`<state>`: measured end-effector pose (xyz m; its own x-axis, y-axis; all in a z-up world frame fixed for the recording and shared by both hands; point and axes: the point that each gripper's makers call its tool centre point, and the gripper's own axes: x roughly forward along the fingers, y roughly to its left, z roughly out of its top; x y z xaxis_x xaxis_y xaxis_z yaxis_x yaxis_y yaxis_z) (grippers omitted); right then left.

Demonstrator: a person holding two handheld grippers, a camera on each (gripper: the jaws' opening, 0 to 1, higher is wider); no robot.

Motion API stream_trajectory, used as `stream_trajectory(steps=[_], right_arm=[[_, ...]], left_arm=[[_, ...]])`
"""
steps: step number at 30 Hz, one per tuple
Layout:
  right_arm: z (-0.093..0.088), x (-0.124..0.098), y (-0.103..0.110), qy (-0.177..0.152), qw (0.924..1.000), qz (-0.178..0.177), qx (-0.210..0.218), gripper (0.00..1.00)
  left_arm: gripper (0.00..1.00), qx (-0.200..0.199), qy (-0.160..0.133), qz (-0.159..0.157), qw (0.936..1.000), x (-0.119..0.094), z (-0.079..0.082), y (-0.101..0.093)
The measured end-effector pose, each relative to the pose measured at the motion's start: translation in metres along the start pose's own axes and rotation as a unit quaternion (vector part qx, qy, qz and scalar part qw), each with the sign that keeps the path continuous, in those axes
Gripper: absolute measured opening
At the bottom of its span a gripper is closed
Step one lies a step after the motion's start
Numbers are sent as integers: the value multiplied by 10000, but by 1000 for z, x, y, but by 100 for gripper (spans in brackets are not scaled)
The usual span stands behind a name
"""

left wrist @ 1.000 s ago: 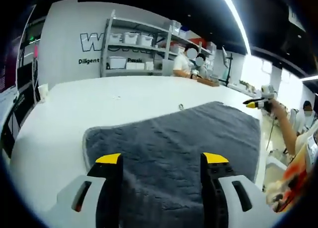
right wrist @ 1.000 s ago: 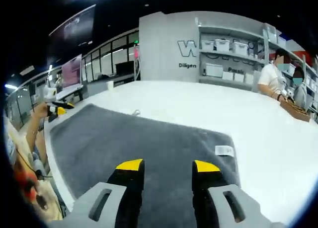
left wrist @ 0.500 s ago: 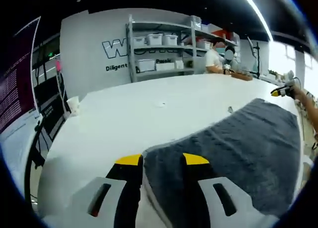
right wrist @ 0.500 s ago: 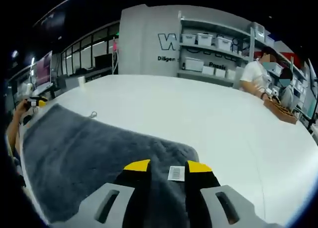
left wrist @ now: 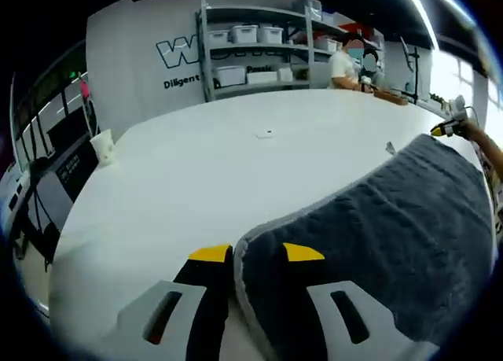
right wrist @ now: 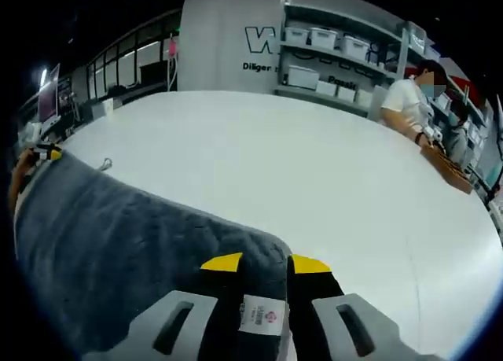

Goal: Open the folded towel by lifting each exposed corner and separating the folded layers until the towel lies flat within the target outline without major curled edges

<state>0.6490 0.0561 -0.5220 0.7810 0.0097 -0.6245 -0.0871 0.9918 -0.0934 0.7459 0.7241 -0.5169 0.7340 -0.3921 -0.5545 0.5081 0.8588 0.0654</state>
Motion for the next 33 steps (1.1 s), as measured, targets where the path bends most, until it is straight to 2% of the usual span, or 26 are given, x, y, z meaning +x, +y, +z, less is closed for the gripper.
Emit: stream_trajectory(steps=[3,5,6,15,26,33], right_arm=[[-3,8,-4,73,10000,4,17,10],[-5,11,1,101,9999,98,-4,1],[-6,13,3,139,9998,129,-98,0],[-8,13,3,157,9990,54,-425,0],[-6,17,-2,148,9988,-79,-457,0],[-2,23,-7,82,9989,-181,-430,0]], left_arm=[[17,64,48,-2,10000,6,-3,0],[14,103,70,-14,9999,7,-6,1],[13,105,68,-25,9999,7,-6,1],[6,215,-39,-119,9997,8,-6,-2],[5,271,-176,22,9995,15,-2,7],[5,367,-145,127,9991,22,3,17]])
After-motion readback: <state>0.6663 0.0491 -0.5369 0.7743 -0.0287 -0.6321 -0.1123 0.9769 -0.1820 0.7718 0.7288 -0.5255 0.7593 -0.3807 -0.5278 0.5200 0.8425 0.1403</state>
